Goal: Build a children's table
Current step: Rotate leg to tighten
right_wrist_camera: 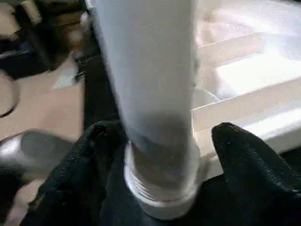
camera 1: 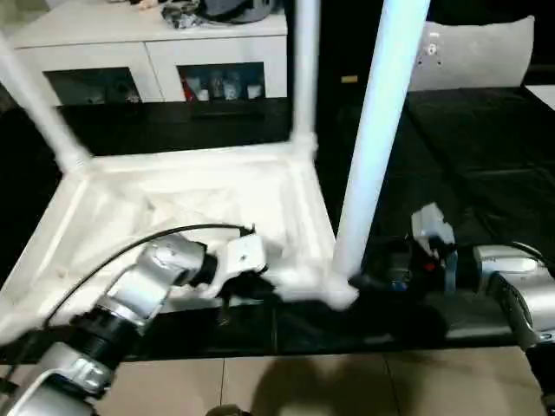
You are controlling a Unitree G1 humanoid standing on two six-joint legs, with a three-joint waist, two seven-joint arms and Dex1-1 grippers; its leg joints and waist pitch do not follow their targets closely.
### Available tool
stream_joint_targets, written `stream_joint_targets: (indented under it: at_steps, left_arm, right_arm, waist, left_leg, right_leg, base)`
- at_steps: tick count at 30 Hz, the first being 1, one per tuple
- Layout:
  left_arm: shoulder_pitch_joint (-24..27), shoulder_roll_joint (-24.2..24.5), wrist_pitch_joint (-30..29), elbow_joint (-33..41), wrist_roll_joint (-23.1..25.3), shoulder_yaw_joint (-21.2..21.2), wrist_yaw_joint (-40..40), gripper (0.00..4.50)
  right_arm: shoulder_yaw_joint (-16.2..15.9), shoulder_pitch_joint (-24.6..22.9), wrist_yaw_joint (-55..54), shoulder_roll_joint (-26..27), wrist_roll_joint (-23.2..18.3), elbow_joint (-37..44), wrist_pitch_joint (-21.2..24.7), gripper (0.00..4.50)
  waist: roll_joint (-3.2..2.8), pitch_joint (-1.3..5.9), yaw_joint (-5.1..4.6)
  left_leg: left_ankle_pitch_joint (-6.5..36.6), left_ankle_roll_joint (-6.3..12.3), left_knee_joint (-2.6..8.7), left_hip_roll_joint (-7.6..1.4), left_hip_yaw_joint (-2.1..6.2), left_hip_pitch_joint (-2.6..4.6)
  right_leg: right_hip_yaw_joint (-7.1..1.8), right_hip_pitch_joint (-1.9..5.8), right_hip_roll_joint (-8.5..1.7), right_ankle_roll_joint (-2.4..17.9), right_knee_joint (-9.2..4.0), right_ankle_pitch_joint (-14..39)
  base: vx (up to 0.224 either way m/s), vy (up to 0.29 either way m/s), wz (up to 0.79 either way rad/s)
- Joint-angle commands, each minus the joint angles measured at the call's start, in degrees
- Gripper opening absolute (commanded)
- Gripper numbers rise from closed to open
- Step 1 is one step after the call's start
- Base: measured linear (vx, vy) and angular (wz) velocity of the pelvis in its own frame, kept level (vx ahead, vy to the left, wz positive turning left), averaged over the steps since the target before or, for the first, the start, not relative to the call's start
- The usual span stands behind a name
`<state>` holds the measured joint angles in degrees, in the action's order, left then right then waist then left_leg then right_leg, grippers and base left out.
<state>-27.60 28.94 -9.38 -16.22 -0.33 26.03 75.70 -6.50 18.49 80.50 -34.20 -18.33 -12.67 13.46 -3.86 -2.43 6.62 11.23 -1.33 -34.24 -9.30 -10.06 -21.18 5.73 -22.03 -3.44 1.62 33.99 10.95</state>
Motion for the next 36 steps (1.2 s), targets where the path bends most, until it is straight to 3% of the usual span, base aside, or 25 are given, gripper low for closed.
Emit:
stream_joint_targets:
  at_steps: [1, 12, 17, 19, 21, 24, 27, 28, 29, 30, 31, 33, 35, 36]
  left_arm:
    - [-0.70, 0.44, 1.65, 1.10, 0.64, 3.12, 4.07, 0.00]
    - [-2.04, 0.12, 4.43, -1.43, 0.90, 3.76, 6.23, 0.00]
    - [-1.20, 0.36, 3.54, -0.74, -0.15, 3.35, 6.56, 0.00]
    - [-0.67, 0.17, 2.64, -0.30, -0.82, 2.81, 6.14, 0.00]
    - [0.50, -1.11, -2.10, 1.44, -2.26, 1.03, 3.00, 0.00]
    - [1.35, -3.52, -8.42, 3.73, -3.68, -1.26, -1.99, 0.00]
    - [1.83, -5.81, -14.86, 6.29, -4.38, -2.49, -5.96, 0.00]
    - [1.78, -7.16, -16.74, 6.77, -4.27, -3.14, -8.11, 0.00]
    - [1.37, -9.22, -18.52, 6.54, -3.97, -3.98, -11.12, 0.00]
    - [0.30, -13.24, -21.71, 5.40, -3.04, -5.57, -16.97, 0.00]
    - [0.30, -13.24, -21.71, 5.40, -3.04, -5.57, -16.97, 0.00]
    - [-1.71, -18.41, -24.36, 2.47, -2.24, -7.82, -24.34, 0.00]
    - [-2.37, -19.92, -25.07, 1.53, -2.02, -8.71, -27.00, 0.00]
    - [-3.48, -22.21, -25.26, -0.31, -1.78, -10.15, -31.08, 0.00]
  right_arm:
    - [-1.19, 1.56, 2.02, -0.16, 0.02, -0.30, -0.83, 3.09]
    - [-3.79, 1.67, 6.41, 0.41, -1.31, 0.06, -0.25, 2.14]
    - [-3.47, 0.49, 7.08, 0.41, -2.57, 1.23, 1.16, 1.96]
    - [-3.11, -0.22, 6.78, 0.55, -3.41, 2.10, 2.05, 1.93]
    - [-2.02, -1.87, 3.72, 1.83, -4.79, 4.12, 4.35, 1.92]
    - [-1.27, -2.30, -4.67, 4.77, -2.89, 4.23, 7.35, 1.91]
    - [0.17, -0.57, -18.54, 10.06, 1.79, 1.40, 9.42, 1.91]
    - [0.57, -0.22, -22.13, 11.71, 2.58, 0.93, 9.83, 1.91]
    - [1.10, 0.22, -26.17, 13.77, 3.20, 0.53, 10.73, 1.91]
    - [2.00, 0.87, -32.84, 17.37, 4.20, -0.09, 12.01, 1.91]
    - [2.00, 0.87, -32.84, 17.37, 4.20, -0.09, 12.01, 1.91]
    - [3.80, 2.08, -41.59, 21.79, 5.57, -2.54, 13.18, 1.91]
    - [4.10, 2.39, -43.91, 22.84, 6.23, -3.25, 12.93, 1.91]
    - [4.93, 3.23, -47.95, 24.49, 7.17, -5.14, 12.17, 1.91]
  waist:
    - [1.19, 3.29, -0.13]
    - [1.50, 3.40, 0.36]
    - [1.49, 3.51, 0.65]
    - [1.49, 3.48, 0.84]
    - [1.37, 3.45, 0.94]
    - [1.34, 3.24, 0.82]
    - [1.41, 2.66, -0.37]
    - [1.03, 2.61, -1.25]
    - [1.06, 2.63, -1.77]
    - [1.27, 2.69, -2.92]
    - [1.25, 2.80, -3.24]
    - [1.06, 2.77, -3.72]
    - [1.28, 2.95, -3.98]
    - [1.10, 2.85, -4.11]
  left_leg:
    - [8.42, 5.82, 3.70, -4.62, 1.54, 0.65]
    - [7.83, 5.24, 3.62, -4.60, 1.57, 0.59]
    - [7.04, 5.51, 3.55, -4.68, 1.58, 0.59]
    - [7.08, 5.55, 3.57, -4.74, 1.58, 0.61]
    - [6.97, 5.26, 3.62, -4.83, 1.58, 0.60]
    - [8.55, 4.33, 3.83, -4.72, 1.60, 0.72]
    - [11.68, 1.92, 4.21, -4.16, 1.82, 0.90]
    - [12.92, 0.83, 4.41, -3.93, 2.27, 0.51]
    - [13.50, 0.47, 4.51, -4.06, 2.25, 0.59]
    - [13.87, -0.01, 4.45, -4.00, 2.31, 0.69]
    - [13.74, 0.04, 4.29, -3.94, 2.20, 0.92]
    - [13.07, 0.80, 4.03, -3.63, 2.06, 0.78]
    - [12.30, 1.39, 3.89, -3.49, 1.98, 0.75]
    - [11.78, 2.22, 3.82, -3.44, 1.77, 0.76]
  right_leg:
    - [-3.72, 2.27, -6.06, 9.25, -4.51, 16.89]
    - [-3.69, 2.43, -6.08, 9.42, -4.31, 16.33]
    - [-3.72, 2.48, -6.12, 9.55, -4.17, 15.37]
    - [-3.72, 2.44, -6.08, 9.63, -4.13, 15.28]
    - [-3.78, 2.44, -6.10, 9.86, -4.04, 15.06]
    - [-3.71, 2.35, -6.14, 9.15, -4.55, 18.37]
    - [-3.37, 2.16, -6.20, 7.44, -5.47, 26.07]
    - [-2.98, 2.66, -6.24, 5.97, -5.55, 28.80]
    - [-3.06, 2.56, -6.15, 5.43, -5.78, 29.07]
    - [-3.12, 2.42, -6.07, 5.78, -5.85, 27.52]
    - [-3.24, 2.27, -6.08, 6.22, -5.88, 26.81]
    - [-3.30, 2.23, -6.01, 6.87, -5.98, 25.88]
    - [-3.28, 2.35, -5.97, 6.93, -6.09, 24.92]
    - [-3.32, 2.10, -5.71, 6.95, -6.14, 23.95]
  base:
    - [0.000, 0.000, 0.00]
    - [0.000, 0.000, 0.00]
    - [0.000, 0.000, 0.00]
    - [0.000, 0.000, 0.00]
    - [0.000, 0.000, 0.00]
    - [0.000, 0.000, 0.00]
    - [0.000, 0.000, 0.00]
    - [0.000, 0.000, 0.00]
    - [0.000, 0.000, 0.00]
    - [0.000, 0.000, 0.00]
    - [0.000, 0.000, 0.00]
    - [0.000, 0.000, 0.00]
    - [0.000, 0.000, 0.00]
    - [0.000, 0.000, 0.00]
